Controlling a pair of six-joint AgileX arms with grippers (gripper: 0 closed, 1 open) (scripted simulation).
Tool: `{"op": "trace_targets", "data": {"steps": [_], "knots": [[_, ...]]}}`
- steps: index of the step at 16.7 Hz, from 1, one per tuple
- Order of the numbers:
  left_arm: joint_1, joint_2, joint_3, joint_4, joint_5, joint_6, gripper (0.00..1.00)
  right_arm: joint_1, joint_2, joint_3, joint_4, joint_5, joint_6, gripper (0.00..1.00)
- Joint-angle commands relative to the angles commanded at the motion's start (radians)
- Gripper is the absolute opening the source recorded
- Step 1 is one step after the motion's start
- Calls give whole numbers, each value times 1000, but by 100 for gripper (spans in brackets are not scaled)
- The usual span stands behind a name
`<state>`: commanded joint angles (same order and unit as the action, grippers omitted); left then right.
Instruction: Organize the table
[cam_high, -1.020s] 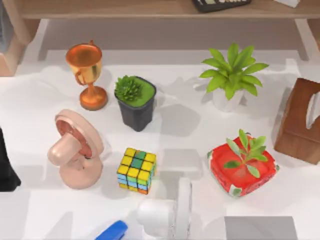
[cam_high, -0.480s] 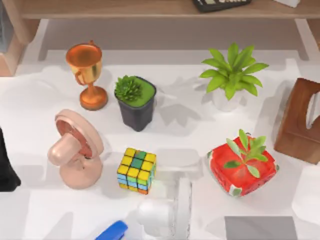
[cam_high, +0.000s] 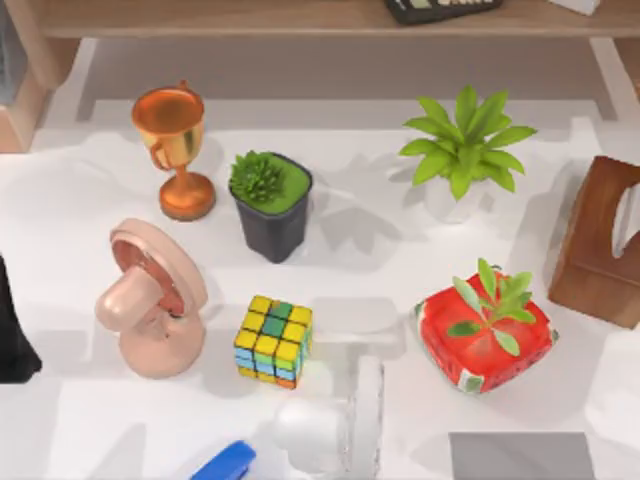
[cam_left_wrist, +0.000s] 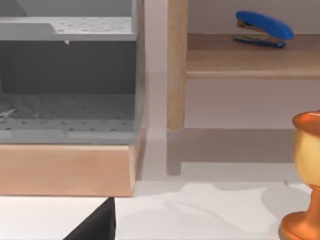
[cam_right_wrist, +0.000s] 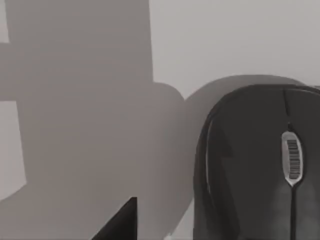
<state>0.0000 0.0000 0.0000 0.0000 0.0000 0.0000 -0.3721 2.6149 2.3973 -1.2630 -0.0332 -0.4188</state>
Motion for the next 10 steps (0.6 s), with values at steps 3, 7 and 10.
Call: {"op": "trace_targets", "data": {"steps": [3,7,10], "knots": [[0,0,0,0,0,0,100,0,0,0,0,0,0,47],[0,0,0,0,0,0,100,0,0,0,0,0,0,17],[0,0,0,0,0,0,100,0,0,0,0,0,0,0]]}}
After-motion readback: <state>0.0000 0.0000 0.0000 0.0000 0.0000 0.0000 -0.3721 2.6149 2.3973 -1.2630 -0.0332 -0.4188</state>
